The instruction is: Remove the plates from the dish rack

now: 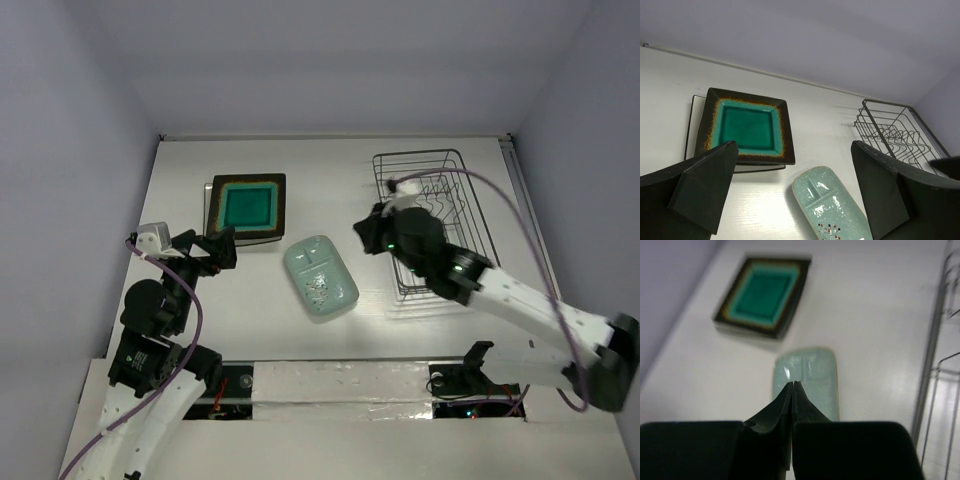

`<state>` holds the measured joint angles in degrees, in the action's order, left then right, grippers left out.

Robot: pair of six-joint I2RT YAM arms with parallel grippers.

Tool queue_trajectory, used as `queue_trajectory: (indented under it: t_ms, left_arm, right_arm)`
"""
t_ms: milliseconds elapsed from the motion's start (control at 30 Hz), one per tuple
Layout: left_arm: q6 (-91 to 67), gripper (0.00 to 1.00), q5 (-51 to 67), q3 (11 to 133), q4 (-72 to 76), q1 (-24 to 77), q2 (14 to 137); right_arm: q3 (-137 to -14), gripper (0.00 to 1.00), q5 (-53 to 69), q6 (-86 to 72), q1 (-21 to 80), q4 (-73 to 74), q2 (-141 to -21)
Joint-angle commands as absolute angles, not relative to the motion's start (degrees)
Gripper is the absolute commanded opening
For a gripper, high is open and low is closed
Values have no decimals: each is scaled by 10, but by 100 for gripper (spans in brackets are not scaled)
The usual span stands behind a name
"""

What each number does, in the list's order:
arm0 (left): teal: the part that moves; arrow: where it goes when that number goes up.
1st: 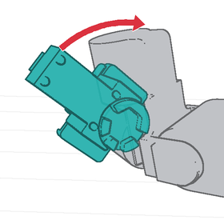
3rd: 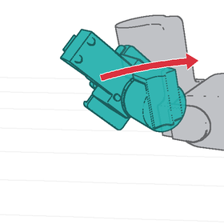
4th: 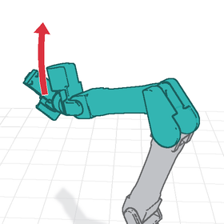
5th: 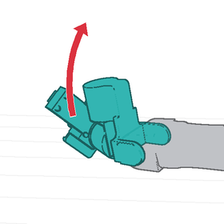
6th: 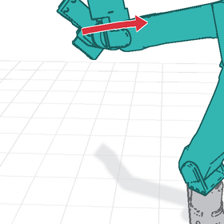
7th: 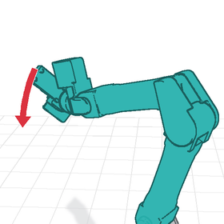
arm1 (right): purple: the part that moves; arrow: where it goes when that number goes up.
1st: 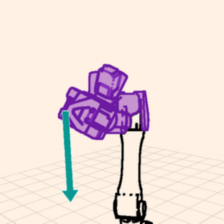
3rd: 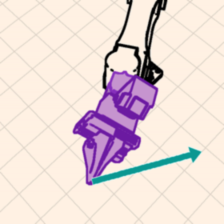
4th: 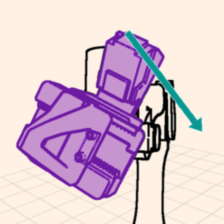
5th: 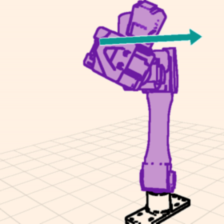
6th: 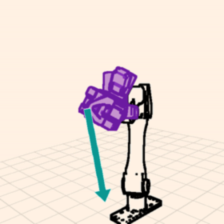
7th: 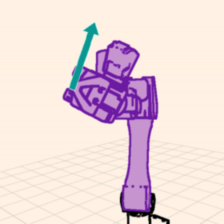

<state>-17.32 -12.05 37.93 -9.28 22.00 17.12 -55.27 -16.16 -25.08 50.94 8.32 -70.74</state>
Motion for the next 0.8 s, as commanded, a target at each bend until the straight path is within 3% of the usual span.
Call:
queue_trajectory:
  t_ms: [0, 133, 167, 300, 333, 400, 533, 767]
  left_arm:
    - [-176, 96, -119, 378, -70, 211, 174]
    - [-172, 96, -119, 381, -69, 211, 167]
    - [-171, 96, -119, 381, -69, 211, 164]
    - [-171, 96, -119, 382, -56, 211, 163]
    - [-170, 96, -119, 383, -55, 211, 163]
    - [-167, 96, -119, 385, -49, 206, 166]
    - [-166, 96, -119, 388, -47, 206, 176]
    - [-177, 99, -119, 388, -53, 206, 196]
  right_arm:
    - [-539, 0, -313, -235, 509, 44, -547]
    - [-478, 0, -409, -206, 509, 11, -352]
    - [-466, 5, -426, -197, 509, 7, -288]
    - [-407, 50, -491, -192, 509, -10, -194]
    - [-396, 67, -505, -199, 509, -3, -188]
    - [-395, 78, -532, -221, 509, 24, -181]
    - [-405, 88, -562, -235, 509, 61, -157]
    - [-386, 89, -533, -245, 509, 60, -129]
